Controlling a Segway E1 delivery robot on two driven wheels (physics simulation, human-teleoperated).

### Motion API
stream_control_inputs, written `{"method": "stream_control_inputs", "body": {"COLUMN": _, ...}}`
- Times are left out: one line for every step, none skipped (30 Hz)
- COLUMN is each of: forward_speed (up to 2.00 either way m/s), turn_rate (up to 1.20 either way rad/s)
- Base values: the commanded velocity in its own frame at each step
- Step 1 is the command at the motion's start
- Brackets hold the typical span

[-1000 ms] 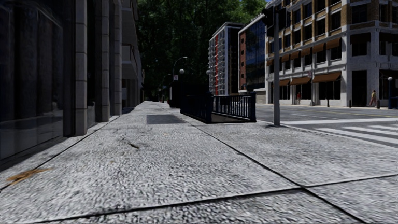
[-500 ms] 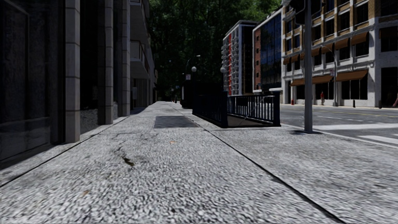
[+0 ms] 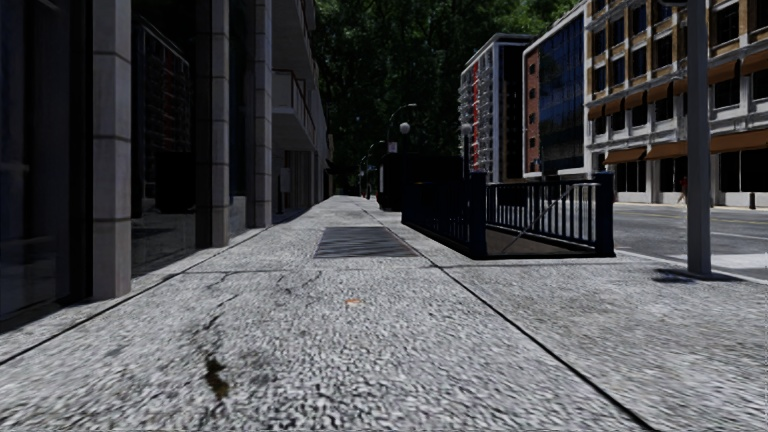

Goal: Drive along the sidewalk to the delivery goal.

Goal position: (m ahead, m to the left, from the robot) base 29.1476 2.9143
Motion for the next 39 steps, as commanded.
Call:
{"method": "stream_control_inputs", "body": {"forward_speed": 2.00, "turn_rate": 0.00}}
{"method": "stream_control_inputs", "body": {"forward_speed": 2.00, "turn_rate": 0.00}}
{"method": "stream_control_inputs", "body": {"forward_speed": 2.00, "turn_rate": 0.00}}
{"method": "stream_control_inputs", "body": {"forward_speed": 2.00, "turn_rate": 0.00}}
{"method": "stream_control_inputs", "body": {"forward_speed": 2.00, "turn_rate": 0.00}}
{"method": "stream_control_inputs", "body": {"forward_speed": 2.00, "turn_rate": 0.00}}
{"method": "stream_control_inputs", "body": {"forward_speed": 2.00, "turn_rate": 0.00}}
{"method": "stream_control_inputs", "body": {"forward_speed": 2.00, "turn_rate": 0.00}}
{"method": "stream_control_inputs", "body": {"forward_speed": 2.00, "turn_rate": 0.00}}
{"method": "stream_control_inputs", "body": {"forward_speed": 2.00, "turn_rate": 0.00}}
{"method": "stream_control_inputs", "body": {"forward_speed": 2.00, "turn_rate": 0.00}}
{"method": "stream_control_inputs", "body": {"forward_speed": 2.00, "turn_rate": 0.00}}
{"method": "stream_control_inputs", "body": {"forward_speed": 2.00, "turn_rate": 0.00}}
{"method": "stream_control_inputs", "body": {"forward_speed": 2.00, "turn_rate": 0.00}}
{"method": "stream_control_inputs", "body": {"forward_speed": 2.00, "turn_rate": 0.00}}
{"method": "stream_control_inputs", "body": {"forward_speed": 2.00, "turn_rate": 0.00}}
{"method": "stream_control_inputs", "body": {"forward_speed": 2.00, "turn_rate": 0.00}}
{"method": "stream_control_inputs", "body": {"forward_speed": 2.00, "turn_rate": 0.00}}
{"method": "stream_control_inputs", "body": {"forward_speed": 2.00, "turn_rate": 0.00}}
{"method": "stream_control_inputs", "body": {"forward_speed": 2.00, "turn_rate": 0.00}}
{"method": "stream_control_inputs", "body": {"forward_speed": 2.00, "turn_rate": 0.00}}
{"method": "stream_control_inputs", "body": {"forward_speed": 2.00, "turn_rate": 0.00}}
{"method": "stream_control_inputs", "body": {"forward_speed": 2.00, "turn_rate": 0.00}}
{"method": "stream_control_inputs", "body": {"forward_speed": 2.00, "turn_rate": 0.00}}
{"method": "stream_control_inputs", "body": {"forward_speed": 2.00, "turn_rate": 0.00}}
{"method": "stream_control_inputs", "body": {"forward_speed": 2.00, "turn_rate": 0.00}}
{"method": "stream_control_inputs", "body": {"forward_speed": 2.00, "turn_rate": 0.00}}
{"method": "stream_control_inputs", "body": {"forward_speed": 2.00, "turn_rate": 0.00}}
{"method": "stream_control_inputs", "body": {"forward_speed": 2.00, "turn_rate": 0.00}}
{"method": "stream_control_inputs", "body": {"forward_speed": 2.00, "turn_rate": 0.00}}
{"method": "stream_control_inputs", "body": {"forward_speed": 2.00, "turn_rate": 0.00}}
{"method": "stream_control_inputs", "body": {"forward_speed": 2.00, "turn_rate": 0.00}}
{"method": "stream_control_inputs", "body": {"forward_speed": 2.00, "turn_rate": 0.00}}
{"method": "stream_control_inputs", "body": {"forward_speed": 2.00, "turn_rate": 0.00}}
{"method": "stream_control_inputs", "body": {"forward_speed": 2.00, "turn_rate": 0.00}}
{"method": "stream_control_inputs", "body": {"forward_speed": 2.00, "turn_rate": 0.00}}
{"method": "stream_control_inputs", "body": {"forward_speed": 2.00, "turn_rate": 0.15}}
{"method": "stream_control_inputs", "body": {"forward_speed": 2.00, "turn_rate": 0.31}}
{"method": "stream_control_inputs", "body": {"forward_speed": 2.00, "turn_rate": 0.31}}
